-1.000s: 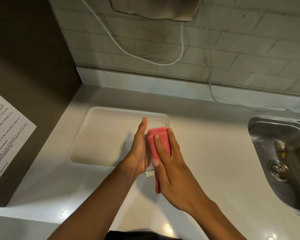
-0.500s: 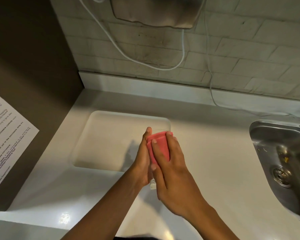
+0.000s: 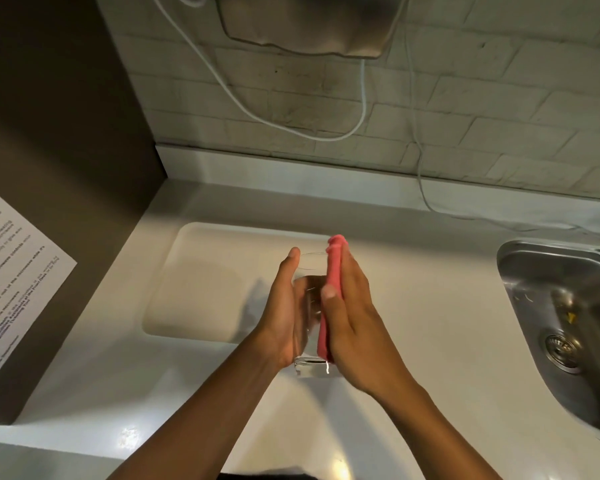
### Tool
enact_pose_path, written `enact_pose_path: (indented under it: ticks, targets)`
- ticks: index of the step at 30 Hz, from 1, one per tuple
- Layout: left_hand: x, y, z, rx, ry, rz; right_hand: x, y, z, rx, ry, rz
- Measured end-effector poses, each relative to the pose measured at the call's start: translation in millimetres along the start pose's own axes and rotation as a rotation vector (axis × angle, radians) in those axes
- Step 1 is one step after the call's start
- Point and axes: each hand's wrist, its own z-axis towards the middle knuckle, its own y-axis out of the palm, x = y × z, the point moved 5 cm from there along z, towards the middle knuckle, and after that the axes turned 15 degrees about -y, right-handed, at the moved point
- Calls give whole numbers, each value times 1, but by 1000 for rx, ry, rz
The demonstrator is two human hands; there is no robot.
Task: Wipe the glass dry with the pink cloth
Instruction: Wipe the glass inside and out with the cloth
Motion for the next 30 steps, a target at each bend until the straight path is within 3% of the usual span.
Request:
enact_pose_path:
  ticks: [9, 13, 20, 26, 30]
  targets:
    - [5, 5, 2, -3, -8, -47, -15, 8, -8, -151, -50, -237]
    - [3, 6, -1, -37, -11, 11, -7, -4, 13, -36, 14, -89]
    - [15, 0, 4, 4, -8, -81, -3, 7, -13, -233, -32, -125]
    - [6, 4, 2, -18, 15, 26, 3, -5, 13, -78, 45, 6]
    - [11, -3, 5, -10, 16, -61, -7, 7, -11, -173, -38, -64]
